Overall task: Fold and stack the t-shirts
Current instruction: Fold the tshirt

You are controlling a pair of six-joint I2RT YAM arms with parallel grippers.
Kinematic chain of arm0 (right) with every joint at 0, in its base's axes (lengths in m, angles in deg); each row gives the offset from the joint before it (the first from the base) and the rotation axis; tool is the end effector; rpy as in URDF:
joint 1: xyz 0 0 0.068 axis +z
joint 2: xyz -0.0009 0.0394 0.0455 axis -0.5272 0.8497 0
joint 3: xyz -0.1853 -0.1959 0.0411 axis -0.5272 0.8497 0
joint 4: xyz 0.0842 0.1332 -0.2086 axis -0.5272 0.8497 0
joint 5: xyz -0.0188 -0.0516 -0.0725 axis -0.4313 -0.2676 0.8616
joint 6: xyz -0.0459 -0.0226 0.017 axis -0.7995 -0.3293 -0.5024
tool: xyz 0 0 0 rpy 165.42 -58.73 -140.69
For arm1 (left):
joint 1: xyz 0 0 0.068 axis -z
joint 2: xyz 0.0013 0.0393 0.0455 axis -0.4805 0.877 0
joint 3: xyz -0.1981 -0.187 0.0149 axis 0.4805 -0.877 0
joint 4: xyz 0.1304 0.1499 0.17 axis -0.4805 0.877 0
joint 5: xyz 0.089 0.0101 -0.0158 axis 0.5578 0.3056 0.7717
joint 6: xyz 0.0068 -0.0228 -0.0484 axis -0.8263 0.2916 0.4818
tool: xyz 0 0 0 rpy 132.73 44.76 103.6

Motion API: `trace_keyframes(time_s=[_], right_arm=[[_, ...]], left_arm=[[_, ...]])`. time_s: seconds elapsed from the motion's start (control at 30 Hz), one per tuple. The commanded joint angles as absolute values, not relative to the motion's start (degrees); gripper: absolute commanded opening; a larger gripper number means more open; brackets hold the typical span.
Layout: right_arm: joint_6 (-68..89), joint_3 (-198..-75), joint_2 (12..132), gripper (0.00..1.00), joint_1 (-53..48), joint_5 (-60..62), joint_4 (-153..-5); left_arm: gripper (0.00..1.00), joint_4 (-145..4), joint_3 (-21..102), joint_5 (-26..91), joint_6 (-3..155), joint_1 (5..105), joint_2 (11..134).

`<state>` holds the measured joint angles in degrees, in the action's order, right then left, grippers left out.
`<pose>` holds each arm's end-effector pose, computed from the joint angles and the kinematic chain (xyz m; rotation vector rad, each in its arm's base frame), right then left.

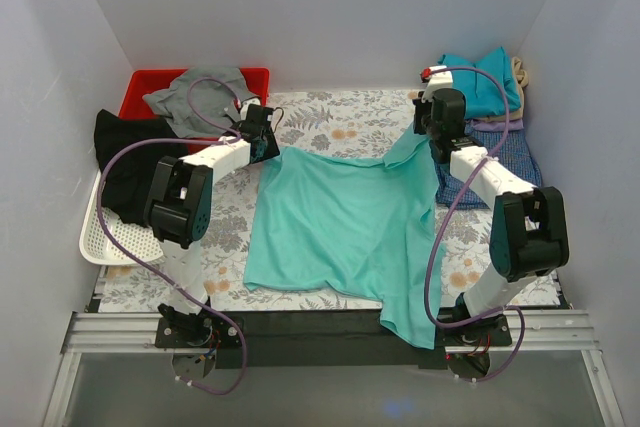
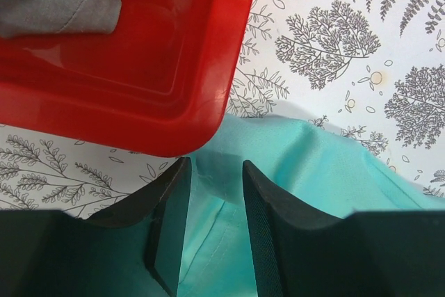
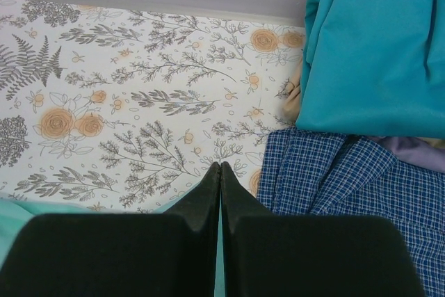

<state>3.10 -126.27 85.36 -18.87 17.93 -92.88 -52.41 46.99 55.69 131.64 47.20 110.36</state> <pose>0.3801 0.0812 0.2824 -0.1019 1.8382 -0.0093 0.4109 -0.1278 0.1814 -1.1045 2.1797 -0.3592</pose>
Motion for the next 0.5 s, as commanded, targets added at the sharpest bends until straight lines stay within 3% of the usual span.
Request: trace_keyframes(time_s=[0.0, 0.17, 0.3, 0.33, 0.47], right_arm=[[3.48, -128.7, 86.31, 0.01, -19.42, 17.2, -93.66], [3.48, -128.52, 86.4, 0.01, -19.6, 17.02, -93.58], [3.48, -127.99, 85.96, 0.01, -19.87, 16.94, -93.49], [3.48, -127.99, 86.04, 0.01, -19.95, 16.85, -93.4], [3.48, -127.9, 85.43, 0.01, -20.22, 16.94, -93.23]], left_arm=[[0.34, -54.31, 46.98, 55.34, 132.84, 46.82, 110.22], [0.3, -56.06, 46.1, 55.17, 133.46, 46.65, 110.31], [0.16, -55.98, 46.89, 54.29, 133.36, 46.56, 111.72], [0.07, -55.98, 46.81, 54.29, 133.54, 46.56, 112.06], [0.0, -56.33, 47.42, 54.03, 133.28, 46.38, 112.51]])
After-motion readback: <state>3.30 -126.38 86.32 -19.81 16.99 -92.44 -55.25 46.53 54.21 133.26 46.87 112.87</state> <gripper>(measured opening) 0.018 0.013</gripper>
